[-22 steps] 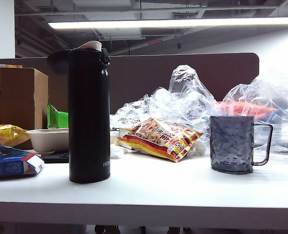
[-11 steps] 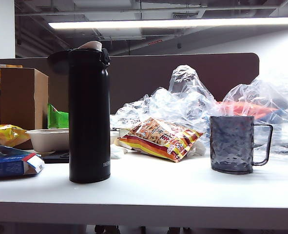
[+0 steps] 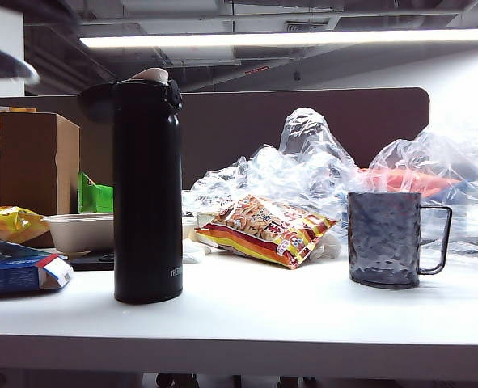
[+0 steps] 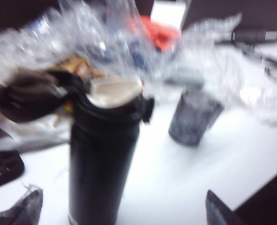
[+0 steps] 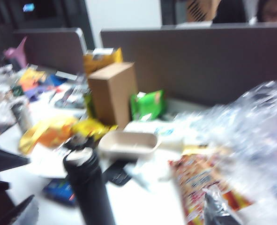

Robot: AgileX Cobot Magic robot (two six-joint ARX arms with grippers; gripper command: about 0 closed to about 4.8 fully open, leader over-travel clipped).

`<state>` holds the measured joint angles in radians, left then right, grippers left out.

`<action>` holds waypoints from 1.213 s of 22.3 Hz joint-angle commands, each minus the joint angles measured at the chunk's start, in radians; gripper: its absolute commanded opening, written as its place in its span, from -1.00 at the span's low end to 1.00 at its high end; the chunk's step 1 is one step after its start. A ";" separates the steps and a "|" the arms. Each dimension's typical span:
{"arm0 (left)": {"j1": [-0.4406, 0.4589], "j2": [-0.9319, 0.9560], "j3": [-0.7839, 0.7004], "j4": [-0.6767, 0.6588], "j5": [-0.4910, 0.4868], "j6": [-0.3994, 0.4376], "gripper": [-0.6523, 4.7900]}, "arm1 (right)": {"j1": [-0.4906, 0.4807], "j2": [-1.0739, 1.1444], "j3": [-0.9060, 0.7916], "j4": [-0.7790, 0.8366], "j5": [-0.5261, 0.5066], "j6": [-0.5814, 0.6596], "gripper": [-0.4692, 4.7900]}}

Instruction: Pick up the black thermos, pour some water into the cup, then place the black thermos back on the table.

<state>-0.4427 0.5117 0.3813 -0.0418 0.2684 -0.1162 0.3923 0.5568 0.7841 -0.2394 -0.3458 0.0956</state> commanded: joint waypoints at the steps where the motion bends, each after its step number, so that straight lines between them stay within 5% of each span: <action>1: -0.066 0.071 0.005 0.026 -0.096 0.043 1.00 | 0.120 0.056 0.003 -0.016 0.101 -0.003 1.00; 7: -0.110 0.228 0.005 0.078 -0.203 0.103 1.00 | 0.318 0.190 0.002 -0.001 0.237 -0.032 1.00; 11: -0.109 0.348 0.005 0.160 -0.169 0.106 1.00 | 0.380 0.251 0.006 0.058 0.279 -0.041 1.00; 27: -0.109 0.609 0.004 0.380 -0.204 0.109 1.00 | 0.401 0.303 0.004 0.039 0.285 -0.070 1.00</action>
<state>-0.5503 1.1088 0.3828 0.2798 0.0666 -0.0151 0.7921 0.8631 0.7834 -0.2153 -0.0635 0.0387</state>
